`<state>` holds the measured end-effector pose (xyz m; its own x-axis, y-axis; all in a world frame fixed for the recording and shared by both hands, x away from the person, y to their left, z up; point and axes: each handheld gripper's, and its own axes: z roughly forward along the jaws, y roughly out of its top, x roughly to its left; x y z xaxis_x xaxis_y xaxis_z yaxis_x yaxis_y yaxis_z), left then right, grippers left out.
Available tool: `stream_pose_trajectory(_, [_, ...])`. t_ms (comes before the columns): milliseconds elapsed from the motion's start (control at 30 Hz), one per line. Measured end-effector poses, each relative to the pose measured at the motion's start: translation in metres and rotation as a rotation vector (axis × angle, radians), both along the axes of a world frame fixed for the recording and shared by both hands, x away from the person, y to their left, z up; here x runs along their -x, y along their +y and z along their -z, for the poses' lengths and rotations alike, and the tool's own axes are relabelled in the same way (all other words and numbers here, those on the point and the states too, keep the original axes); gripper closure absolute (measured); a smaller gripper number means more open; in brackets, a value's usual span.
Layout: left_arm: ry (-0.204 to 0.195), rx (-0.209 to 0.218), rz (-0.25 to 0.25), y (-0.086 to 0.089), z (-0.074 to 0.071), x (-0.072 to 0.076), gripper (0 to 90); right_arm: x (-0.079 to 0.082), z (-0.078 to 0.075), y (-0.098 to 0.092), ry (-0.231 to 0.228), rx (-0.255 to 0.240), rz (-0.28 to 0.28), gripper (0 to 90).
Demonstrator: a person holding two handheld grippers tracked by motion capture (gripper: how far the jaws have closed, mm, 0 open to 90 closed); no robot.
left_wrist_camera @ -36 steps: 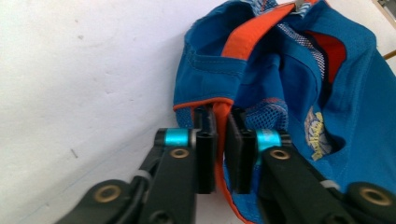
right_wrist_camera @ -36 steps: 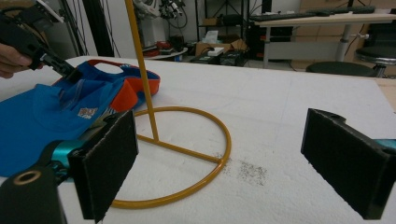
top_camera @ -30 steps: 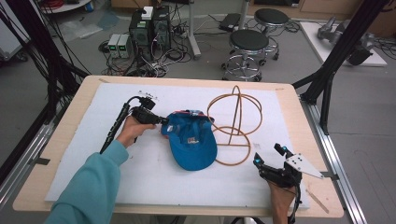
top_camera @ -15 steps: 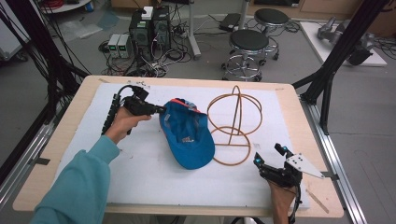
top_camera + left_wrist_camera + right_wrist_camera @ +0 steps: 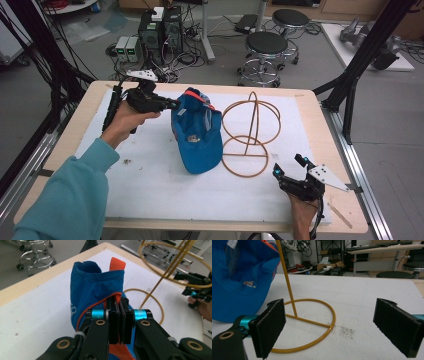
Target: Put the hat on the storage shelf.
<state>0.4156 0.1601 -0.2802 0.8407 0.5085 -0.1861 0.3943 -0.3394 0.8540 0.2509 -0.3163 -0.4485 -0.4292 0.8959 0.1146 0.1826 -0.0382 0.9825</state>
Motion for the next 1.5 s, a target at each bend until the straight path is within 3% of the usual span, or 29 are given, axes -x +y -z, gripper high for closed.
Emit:
stream_pose_trajectory(200, [-0.044, 0.021, 0.017, 0.006, -0.020, 0.011, 87.6, 0.004, -0.006, 0.000, -0.010, -0.014, -0.004, 9.8])
stream_pose_trajectory(333, [-0.058, 0.009, 0.027, 0.013, -0.027, 0.018, 87.7, 0.008, -0.010, 0.001, -0.018, -0.026, -0.008, 9.8])
stream_pose_trajectory(467, [-0.073, 0.043, 0.071, 0.021, -0.034, 0.028, 87.7, 0.012, -0.014, 0.003, -0.026, -0.025, -0.020, 9.8])
stream_pose_trajectory(567, [-0.093, 0.043, 0.096, 0.025, -0.039, 0.035, 87.6, 0.016, -0.020, 0.006, -0.041, -0.022, -0.035, 9.8])
stream_pose_trajectory(733, [-0.102, 0.024, 0.127, 0.029, -0.045, 0.046, 87.6, 0.022, -0.027, 0.011, -0.054, -0.029, -0.053, 9.8])
stream_pose_trajectory(867, [-0.105, 0.035, 0.148, 0.031, -0.049, 0.052, 87.7, 0.027, -0.038, 0.016, -0.076, -0.018, -0.074, 9.8])
stream_pose_trajectory(1100, [-0.097, 0.047, 0.211, 0.026, -0.052, 0.063, 87.6, 0.038, -0.068, 0.030, -0.140, 0.013, -0.134, 9.8])
stream_pose_trajectory(1233, [-0.083, 0.065, 0.244, 0.022, -0.050, 0.068, 87.7, 0.038, -0.075, 0.035, -0.142, 0.025, -0.153, 9.8])
stream_pose_trajectory(1400, [-0.086, 0.033, 0.275, 0.018, -0.050, 0.077, 87.6, 0.039, -0.086, 0.047, -0.159, 0.035, -0.190, 9.9])
stream_pose_trajectory(1500, [-0.089, 0.044, 0.289, 0.018, -0.051, 0.080, 87.7, 0.041, -0.093, 0.056, -0.171, 0.045, -0.225, 9.9])
